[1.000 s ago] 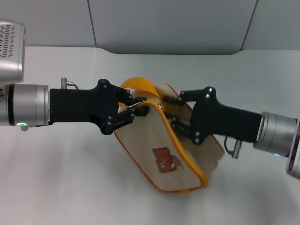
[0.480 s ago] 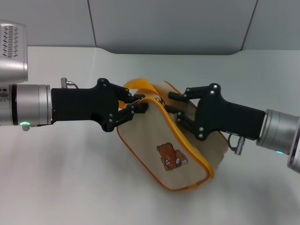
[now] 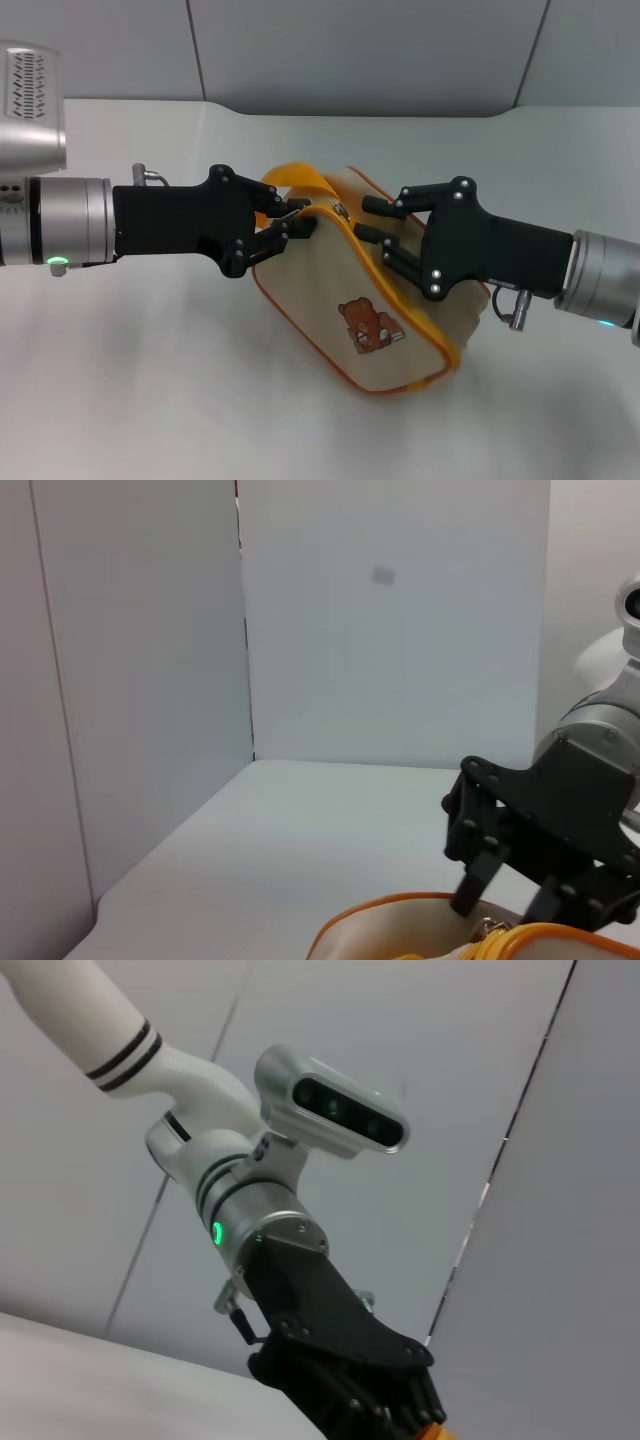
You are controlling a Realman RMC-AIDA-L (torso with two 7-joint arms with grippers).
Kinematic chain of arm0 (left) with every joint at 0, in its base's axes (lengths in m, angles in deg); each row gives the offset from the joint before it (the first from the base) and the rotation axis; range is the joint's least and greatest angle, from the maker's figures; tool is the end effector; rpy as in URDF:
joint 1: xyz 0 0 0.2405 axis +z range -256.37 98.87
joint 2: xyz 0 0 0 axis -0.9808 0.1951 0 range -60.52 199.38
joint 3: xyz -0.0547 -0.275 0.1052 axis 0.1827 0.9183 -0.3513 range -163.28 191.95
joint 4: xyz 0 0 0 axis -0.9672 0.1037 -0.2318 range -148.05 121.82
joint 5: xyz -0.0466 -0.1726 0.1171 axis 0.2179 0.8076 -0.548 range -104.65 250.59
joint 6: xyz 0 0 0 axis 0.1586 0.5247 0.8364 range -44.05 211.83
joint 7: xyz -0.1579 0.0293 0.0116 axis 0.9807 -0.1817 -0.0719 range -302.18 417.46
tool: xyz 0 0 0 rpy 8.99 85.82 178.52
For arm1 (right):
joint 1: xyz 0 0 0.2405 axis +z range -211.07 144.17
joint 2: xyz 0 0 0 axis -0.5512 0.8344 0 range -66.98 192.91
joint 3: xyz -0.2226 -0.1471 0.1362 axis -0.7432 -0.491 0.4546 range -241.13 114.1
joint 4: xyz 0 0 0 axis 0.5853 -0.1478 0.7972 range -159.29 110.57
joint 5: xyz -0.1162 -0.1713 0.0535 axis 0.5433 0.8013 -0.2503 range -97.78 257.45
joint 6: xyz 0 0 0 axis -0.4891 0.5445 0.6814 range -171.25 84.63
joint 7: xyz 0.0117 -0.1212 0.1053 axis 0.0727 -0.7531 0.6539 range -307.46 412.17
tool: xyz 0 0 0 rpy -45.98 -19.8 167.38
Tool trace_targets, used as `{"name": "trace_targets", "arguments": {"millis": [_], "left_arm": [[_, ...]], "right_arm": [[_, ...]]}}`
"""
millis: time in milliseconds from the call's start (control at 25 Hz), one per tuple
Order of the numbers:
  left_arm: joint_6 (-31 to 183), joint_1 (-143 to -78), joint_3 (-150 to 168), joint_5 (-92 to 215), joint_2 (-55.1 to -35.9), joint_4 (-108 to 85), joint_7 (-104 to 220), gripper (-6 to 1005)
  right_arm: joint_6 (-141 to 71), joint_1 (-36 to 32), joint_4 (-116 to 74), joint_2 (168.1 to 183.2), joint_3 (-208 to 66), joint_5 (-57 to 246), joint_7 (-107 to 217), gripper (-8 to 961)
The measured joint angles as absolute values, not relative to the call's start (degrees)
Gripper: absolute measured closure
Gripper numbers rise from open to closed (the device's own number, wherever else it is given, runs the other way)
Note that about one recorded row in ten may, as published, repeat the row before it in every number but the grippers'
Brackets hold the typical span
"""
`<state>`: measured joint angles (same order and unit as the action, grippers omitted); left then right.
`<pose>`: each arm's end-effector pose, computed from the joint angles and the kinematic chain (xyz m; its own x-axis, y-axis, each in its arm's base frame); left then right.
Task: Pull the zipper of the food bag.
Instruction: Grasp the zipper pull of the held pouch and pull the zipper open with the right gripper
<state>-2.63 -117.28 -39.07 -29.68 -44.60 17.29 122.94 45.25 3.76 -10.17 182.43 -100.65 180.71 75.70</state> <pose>-0.2403 0.3958 -0.0372 0.8861 0.0280 0.4626 0.1286 -0.9739 -0.1873 0.2445 0.3620 -0.0809 0.7603 0.3674 -0.5357 0.0561 -0.8587 -0.5094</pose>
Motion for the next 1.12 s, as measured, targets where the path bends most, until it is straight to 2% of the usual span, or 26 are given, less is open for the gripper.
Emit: {"name": "trace_targets", "arguments": {"millis": [880,1120], "left_arm": [[-3.6,-117.0,-39.3,-29.7,-44.85,17.7,122.6,864],[-3.6,-117.1,-39.4,-29.7,-44.92,17.5,122.6,865]], "right_arm": [[42.8,5.7,-12.4,182.76,-101.6,180.5,75.3,747],[42.9,5.6,-12.4,182.76,-101.7,180.6,75.0,886]]}}
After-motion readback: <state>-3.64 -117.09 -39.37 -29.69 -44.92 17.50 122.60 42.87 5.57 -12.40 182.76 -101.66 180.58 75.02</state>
